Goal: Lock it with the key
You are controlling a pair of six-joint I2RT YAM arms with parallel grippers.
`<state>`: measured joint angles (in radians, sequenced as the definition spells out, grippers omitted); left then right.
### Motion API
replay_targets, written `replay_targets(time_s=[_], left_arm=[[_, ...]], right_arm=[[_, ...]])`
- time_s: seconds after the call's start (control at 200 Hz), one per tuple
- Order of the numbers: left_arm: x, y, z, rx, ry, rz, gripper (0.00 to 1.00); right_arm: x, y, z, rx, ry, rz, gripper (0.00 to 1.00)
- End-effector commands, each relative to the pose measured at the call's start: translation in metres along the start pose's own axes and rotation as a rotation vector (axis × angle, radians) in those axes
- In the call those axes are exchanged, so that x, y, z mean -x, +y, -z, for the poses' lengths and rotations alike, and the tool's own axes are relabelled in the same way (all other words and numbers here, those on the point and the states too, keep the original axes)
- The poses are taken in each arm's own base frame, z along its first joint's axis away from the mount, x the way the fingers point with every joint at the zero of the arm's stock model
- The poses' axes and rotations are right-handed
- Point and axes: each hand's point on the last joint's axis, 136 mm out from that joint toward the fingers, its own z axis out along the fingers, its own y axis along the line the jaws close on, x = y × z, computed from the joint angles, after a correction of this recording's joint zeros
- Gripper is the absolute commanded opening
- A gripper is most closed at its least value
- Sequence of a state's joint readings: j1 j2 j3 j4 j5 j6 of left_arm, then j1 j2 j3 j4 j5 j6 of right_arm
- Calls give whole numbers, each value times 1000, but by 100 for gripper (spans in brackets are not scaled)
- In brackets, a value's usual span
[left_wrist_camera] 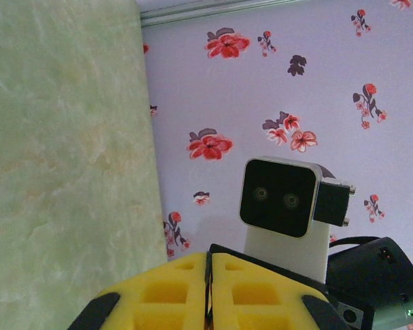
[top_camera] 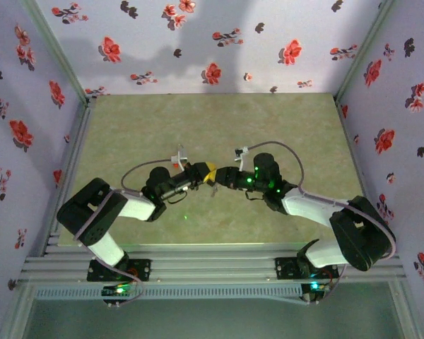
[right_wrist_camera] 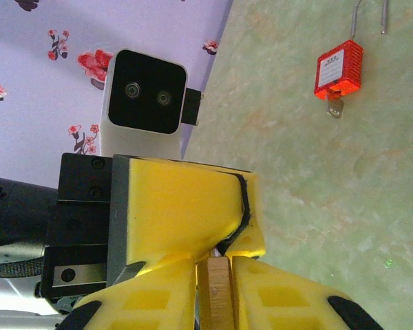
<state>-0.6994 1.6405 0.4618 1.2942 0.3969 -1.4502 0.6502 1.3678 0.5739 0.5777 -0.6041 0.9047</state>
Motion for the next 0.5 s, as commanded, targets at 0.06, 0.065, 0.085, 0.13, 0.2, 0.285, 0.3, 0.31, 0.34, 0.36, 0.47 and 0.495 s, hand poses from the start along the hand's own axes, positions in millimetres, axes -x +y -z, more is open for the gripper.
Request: replay_targets(time_s=[0.06,0.065,0.085,0.13,0.2,0.285,0.3,0.31,0.34,0.36,0.47,0.495], left_arm=[[7,9,3,30,-32,5,0],[6,9,3,30,-32,5,0],[7,9,3,31,-32,4,0],[6,10,3,32,-31,5,0],[6,11,4,34,-33,5,0],[6,9,3,31,-30,-2,0],[6,9,3,31,-28,-4,0],[6,8,3,29,-29,-5,0],[6,8,3,27,-27,-6,0],[7,7,3,26,-26,-8,0],[9,6,3,22,-19,-9,0],[9,6,4,22,-20,-10,2]], right_arm=[[-7,25,2,86,18,61,16],[-7,25,2,86,19,60,15],[-7,24,1,84,18,58,14],[-7,25,1,86,16,58,13],[-7,25,0,91,17,53,8],[-7,24,0,92,18,48,0],[-7,24,0,92,18,48,0],[-7,24,0,91,19,47,0],[-8,23,0,89,19,46,0],[-8,23,0,89,18,46,0],[-6,25,2,87,10,49,0],[-6,25,3,84,9,50,0]])
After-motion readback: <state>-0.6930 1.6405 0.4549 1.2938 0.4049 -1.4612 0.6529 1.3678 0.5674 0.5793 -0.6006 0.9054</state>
